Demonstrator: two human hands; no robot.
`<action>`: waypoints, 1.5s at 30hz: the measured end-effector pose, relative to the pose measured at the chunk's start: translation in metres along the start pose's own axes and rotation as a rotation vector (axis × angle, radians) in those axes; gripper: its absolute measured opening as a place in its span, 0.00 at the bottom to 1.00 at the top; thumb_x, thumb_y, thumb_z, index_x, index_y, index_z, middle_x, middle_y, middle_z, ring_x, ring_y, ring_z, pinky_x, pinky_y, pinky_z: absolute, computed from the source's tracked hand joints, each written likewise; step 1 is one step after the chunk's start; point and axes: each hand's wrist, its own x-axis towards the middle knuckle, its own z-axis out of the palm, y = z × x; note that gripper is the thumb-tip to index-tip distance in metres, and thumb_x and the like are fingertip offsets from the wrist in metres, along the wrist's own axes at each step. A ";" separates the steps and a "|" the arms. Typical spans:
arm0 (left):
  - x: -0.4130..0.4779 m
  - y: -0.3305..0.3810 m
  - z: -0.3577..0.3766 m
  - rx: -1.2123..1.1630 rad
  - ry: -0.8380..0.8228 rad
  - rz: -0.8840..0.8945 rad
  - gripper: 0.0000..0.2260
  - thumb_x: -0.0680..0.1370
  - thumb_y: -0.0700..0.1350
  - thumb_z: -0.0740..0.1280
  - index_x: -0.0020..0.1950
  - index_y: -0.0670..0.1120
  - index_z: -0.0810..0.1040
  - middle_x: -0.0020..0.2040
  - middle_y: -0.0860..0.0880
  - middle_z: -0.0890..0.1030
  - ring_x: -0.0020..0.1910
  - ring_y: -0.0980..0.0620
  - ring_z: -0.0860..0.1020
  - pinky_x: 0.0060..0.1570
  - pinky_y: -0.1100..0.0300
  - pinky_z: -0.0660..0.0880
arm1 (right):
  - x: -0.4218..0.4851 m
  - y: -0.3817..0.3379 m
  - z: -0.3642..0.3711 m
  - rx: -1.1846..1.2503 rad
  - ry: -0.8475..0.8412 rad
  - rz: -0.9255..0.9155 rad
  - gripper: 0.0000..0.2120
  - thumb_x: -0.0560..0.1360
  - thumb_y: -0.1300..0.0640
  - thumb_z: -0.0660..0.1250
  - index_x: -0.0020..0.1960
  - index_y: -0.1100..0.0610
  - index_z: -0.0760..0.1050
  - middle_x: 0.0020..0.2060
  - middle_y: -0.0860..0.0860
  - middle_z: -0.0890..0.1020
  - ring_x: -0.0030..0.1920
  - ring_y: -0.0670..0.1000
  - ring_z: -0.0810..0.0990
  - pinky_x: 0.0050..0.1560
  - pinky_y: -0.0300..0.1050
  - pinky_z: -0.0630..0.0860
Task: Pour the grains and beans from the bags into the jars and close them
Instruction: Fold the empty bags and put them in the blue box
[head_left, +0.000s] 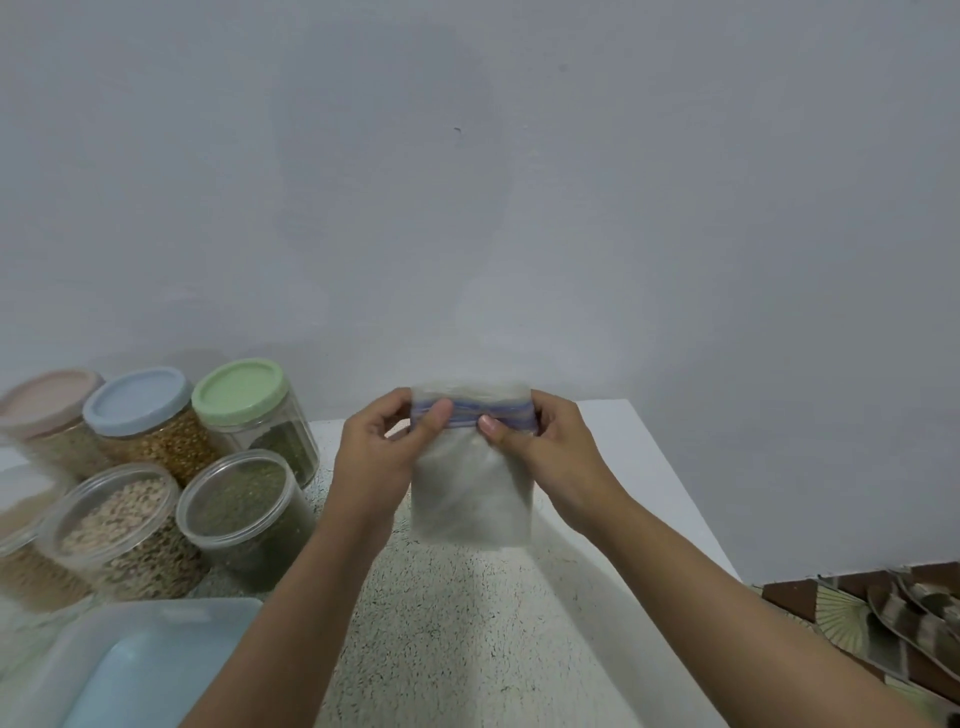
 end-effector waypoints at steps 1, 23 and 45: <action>0.000 0.000 -0.001 -0.055 -0.026 -0.047 0.13 0.77 0.45 0.74 0.54 0.37 0.80 0.56 0.37 0.84 0.53 0.45 0.82 0.57 0.48 0.78 | 0.000 -0.001 0.002 0.020 -0.006 0.002 0.10 0.77 0.64 0.73 0.57 0.63 0.83 0.52 0.57 0.87 0.56 0.59 0.85 0.58 0.52 0.81; -0.011 0.020 -0.003 -0.316 0.045 -0.331 0.20 0.79 0.49 0.71 0.64 0.36 0.80 0.58 0.33 0.83 0.52 0.36 0.84 0.49 0.44 0.83 | -0.017 -0.009 0.014 0.116 -0.159 0.148 0.12 0.79 0.55 0.71 0.57 0.63 0.83 0.51 0.62 0.86 0.51 0.59 0.85 0.53 0.53 0.80; -0.041 0.055 -0.011 0.458 -0.202 -0.011 0.21 0.79 0.56 0.71 0.51 0.37 0.78 0.47 0.33 0.80 0.42 0.50 0.79 0.45 0.53 0.72 | -0.024 -0.040 0.003 -0.428 -0.389 0.031 0.08 0.80 0.53 0.69 0.44 0.56 0.79 0.39 0.49 0.81 0.40 0.47 0.79 0.44 0.46 0.73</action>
